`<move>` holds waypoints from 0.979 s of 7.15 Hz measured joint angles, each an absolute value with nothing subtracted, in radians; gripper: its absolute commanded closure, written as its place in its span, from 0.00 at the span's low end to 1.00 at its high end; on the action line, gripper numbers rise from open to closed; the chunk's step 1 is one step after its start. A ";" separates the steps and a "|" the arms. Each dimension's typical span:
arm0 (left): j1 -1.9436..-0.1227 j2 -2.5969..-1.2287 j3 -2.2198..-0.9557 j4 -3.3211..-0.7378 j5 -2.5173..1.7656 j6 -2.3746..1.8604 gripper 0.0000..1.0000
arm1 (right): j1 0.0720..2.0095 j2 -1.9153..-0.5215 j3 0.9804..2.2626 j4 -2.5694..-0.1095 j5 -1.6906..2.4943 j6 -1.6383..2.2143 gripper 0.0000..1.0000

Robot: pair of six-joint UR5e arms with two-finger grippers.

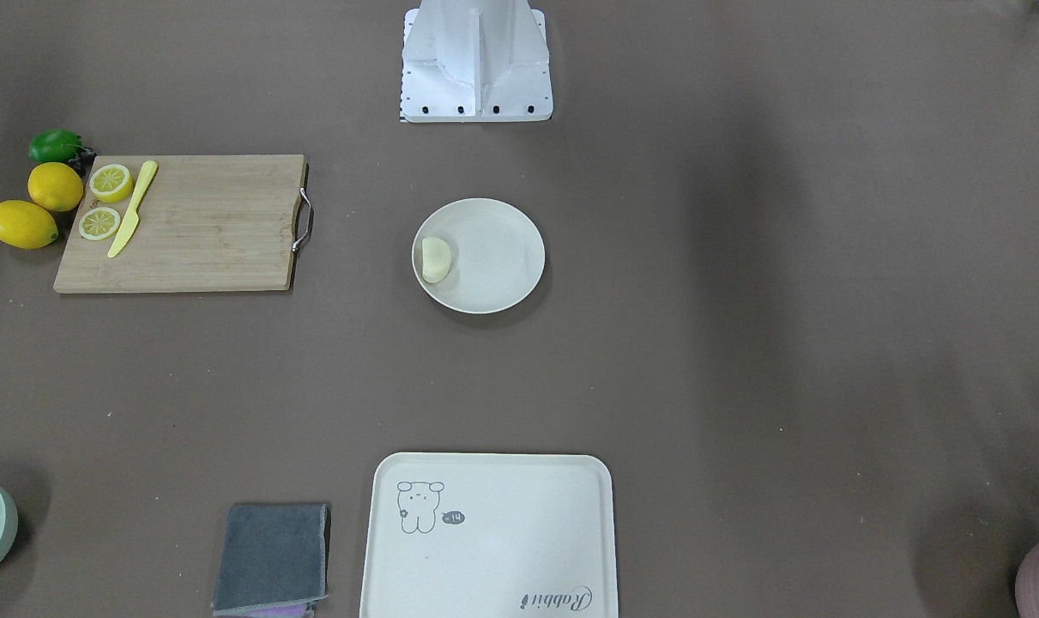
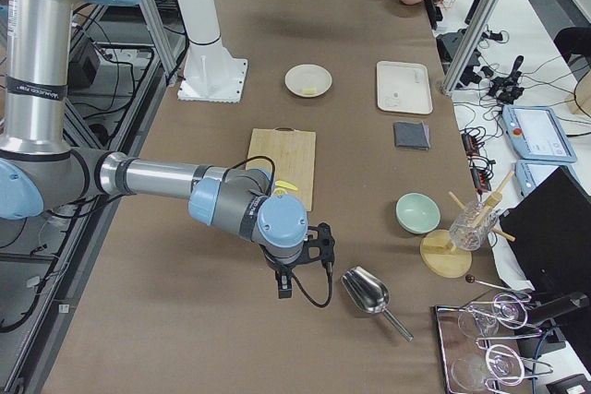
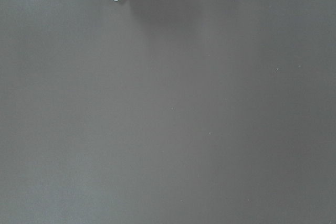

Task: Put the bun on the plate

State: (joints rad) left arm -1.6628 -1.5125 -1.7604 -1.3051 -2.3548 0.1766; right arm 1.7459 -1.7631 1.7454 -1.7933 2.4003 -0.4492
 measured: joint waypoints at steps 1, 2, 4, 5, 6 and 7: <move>-1.663 -1.515 -1.747 -1.305 -2.354 0.176 0.02 | 1.746 -1.764 1.746 -1.793 2.403 -0.449 0.00; -1.663 -1.518 -1.735 -1.305 -2.352 0.177 0.02 | 1.746 -1.764 1.747 -1.793 2.404 -0.448 0.00; -1.663 -1.519 -1.727 -1.304 -2.350 0.178 0.02 | 1.746 -1.764 1.748 -1.793 2.406 -0.448 0.00; -1.663 -1.518 -1.727 -1.304 -2.349 0.178 0.02 | 1.746 -1.764 1.749 -1.793 2.407 -0.448 0.00; -1.663 -1.518 -1.727 -1.304 -2.349 0.179 0.02 | 1.746 -1.764 1.750 -1.793 2.407 -0.448 0.00; -1.663 -1.519 -1.727 -1.304 -2.349 0.179 0.02 | 1.746 -1.764 1.750 -1.793 2.407 -0.448 0.00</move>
State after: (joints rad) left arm -1.6625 -1.5194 -1.7270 -1.3042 -2.3486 0.1793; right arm 1.7457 -1.7641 1.7501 -1.7932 2.4072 -0.4479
